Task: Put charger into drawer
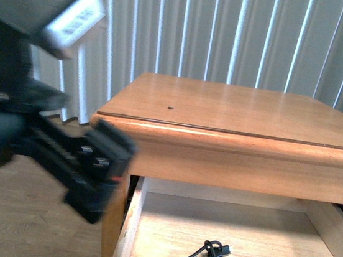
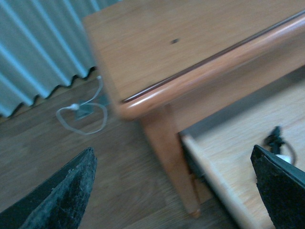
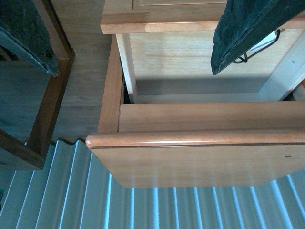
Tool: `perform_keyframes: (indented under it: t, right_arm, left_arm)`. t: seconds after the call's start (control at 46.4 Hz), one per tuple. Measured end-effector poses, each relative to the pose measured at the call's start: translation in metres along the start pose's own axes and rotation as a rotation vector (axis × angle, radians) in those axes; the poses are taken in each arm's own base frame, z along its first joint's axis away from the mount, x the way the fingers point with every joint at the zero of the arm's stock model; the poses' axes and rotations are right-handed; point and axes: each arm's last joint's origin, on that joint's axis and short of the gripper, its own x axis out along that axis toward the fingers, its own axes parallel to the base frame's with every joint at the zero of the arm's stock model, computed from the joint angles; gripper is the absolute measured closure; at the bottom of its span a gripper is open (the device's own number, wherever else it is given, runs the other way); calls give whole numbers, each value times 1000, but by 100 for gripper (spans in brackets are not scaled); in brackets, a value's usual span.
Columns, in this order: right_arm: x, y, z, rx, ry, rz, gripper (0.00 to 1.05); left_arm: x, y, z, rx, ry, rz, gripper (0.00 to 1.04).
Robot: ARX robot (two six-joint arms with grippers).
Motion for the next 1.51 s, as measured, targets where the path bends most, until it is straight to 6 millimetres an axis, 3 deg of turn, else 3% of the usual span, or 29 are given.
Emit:
perform_keyframes:
  t: [0.108, 0.259, 0.388, 0.69, 0.797, 0.905, 1.12, 1.508]
  right_arm:
    - [0, 0, 0, 0, 0, 0, 9]
    - [0, 0, 0, 0, 0, 0, 9]
    - [0, 0, 0, 0, 0, 0, 9]
    - [0, 0, 0, 0, 0, 0, 9]
    - [0, 0, 0, 0, 0, 0, 9]
    - [0, 0, 0, 0, 0, 0, 9]
    - [0, 0, 0, 0, 0, -1, 9]
    - [0, 0, 0, 0, 0, 0, 9]
  left_arm:
    - [-47, 20, -17, -30, 26, 155, 6]
    - [-103, 28, -49, -142, 74, 326, 6]
    - [-127, 32, -65, -261, 60, 425, 6]
    - [-131, 35, -73, -367, 38, 478, 7]
    - [-134, 36, -78, -355, -98, 312, 32]
    - [-135, 35, -82, -353, -106, 300, 51]
    - [-145, 28, -92, -354, -93, 297, 101]
    - [-147, 27, -94, -347, -124, 302, 101]
